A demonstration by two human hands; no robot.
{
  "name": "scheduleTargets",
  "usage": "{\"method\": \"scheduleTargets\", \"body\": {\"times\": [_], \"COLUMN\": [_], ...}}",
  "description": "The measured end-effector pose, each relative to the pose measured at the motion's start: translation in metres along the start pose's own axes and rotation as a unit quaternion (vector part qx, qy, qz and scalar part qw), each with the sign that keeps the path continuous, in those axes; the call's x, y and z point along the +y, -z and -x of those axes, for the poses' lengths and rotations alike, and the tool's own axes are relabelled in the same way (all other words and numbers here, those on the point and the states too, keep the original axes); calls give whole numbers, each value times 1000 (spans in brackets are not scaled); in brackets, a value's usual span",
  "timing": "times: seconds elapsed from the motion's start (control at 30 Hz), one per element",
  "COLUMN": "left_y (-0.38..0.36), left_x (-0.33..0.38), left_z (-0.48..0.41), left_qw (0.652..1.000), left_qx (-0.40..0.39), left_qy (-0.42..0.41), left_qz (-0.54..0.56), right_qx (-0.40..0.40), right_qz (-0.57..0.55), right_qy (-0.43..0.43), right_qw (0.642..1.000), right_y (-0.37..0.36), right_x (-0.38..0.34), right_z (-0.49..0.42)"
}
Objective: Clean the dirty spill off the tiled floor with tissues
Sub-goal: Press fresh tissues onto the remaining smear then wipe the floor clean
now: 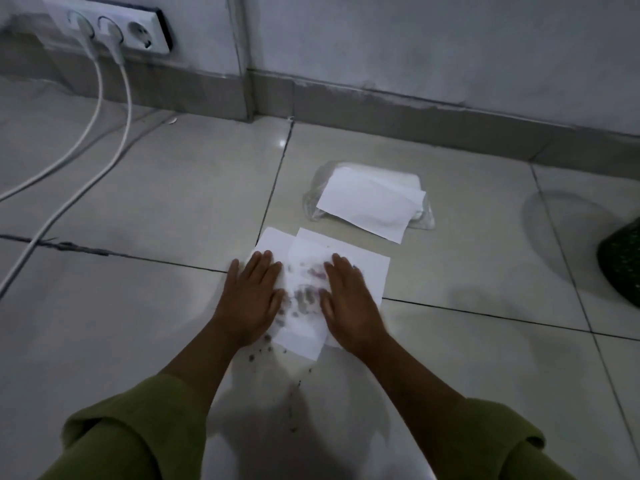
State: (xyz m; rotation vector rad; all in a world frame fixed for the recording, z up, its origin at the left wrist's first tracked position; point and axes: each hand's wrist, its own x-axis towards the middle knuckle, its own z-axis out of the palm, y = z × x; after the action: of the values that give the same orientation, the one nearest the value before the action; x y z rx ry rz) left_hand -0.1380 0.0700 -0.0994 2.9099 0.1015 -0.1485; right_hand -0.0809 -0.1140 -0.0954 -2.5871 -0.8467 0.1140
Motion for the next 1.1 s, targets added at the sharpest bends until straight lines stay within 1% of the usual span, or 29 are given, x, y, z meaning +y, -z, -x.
{"method": "scheduleTargets", "body": {"times": [0.07,0.17,0.3,0.4,0.47,0.57,0.63,0.7,0.77,0.83,0.93,1.0,1.03,1.1], "left_y": [6,13,21,20,19,20,24,28,34,39,49,56,61,71], "left_x": [16,41,70,80,85,93,98,102,105,106,109,110,111,113], "left_z": [-9,-33,-72,-96,-110,-128,-136,-142,-145,-145,-143,-142,-140,-138], "left_qw": [999,991,974,974,964,928,887,850,824,805,796,788,785,782], "left_qx": [39,75,112,105,93,73,78,96,131,166,204,216,219,221], "left_qy": [16,23,51,70,103,154,196,233,262,275,268,267,267,259], "left_qz": [25,107,190,188,229,331,411,463,485,499,503,510,515,522], "right_qx": [40,50,-7,-35,-45,-51,-52,-56,-64,-79,-94,-78,-48,44], "right_qz": [17,53,89,86,74,65,50,38,36,41,35,20,4,-51], "right_qy": [-41,-85,-131,-145,-149,-149,-149,-148,-149,-150,-159,-162,-167,-190], "right_qw": [998,994,987,985,985,985,986,987,986,985,982,984,985,979], "right_y": [8,20,26,21,19,18,17,18,20,22,25,28,32,41], "right_x": [20,54,89,95,97,99,99,98,98,97,96,96,93,85], "right_z": [-4,-12,-19,-18,-16,-14,-13,-14,-15,-15,-15,-18,-20,-27]}}
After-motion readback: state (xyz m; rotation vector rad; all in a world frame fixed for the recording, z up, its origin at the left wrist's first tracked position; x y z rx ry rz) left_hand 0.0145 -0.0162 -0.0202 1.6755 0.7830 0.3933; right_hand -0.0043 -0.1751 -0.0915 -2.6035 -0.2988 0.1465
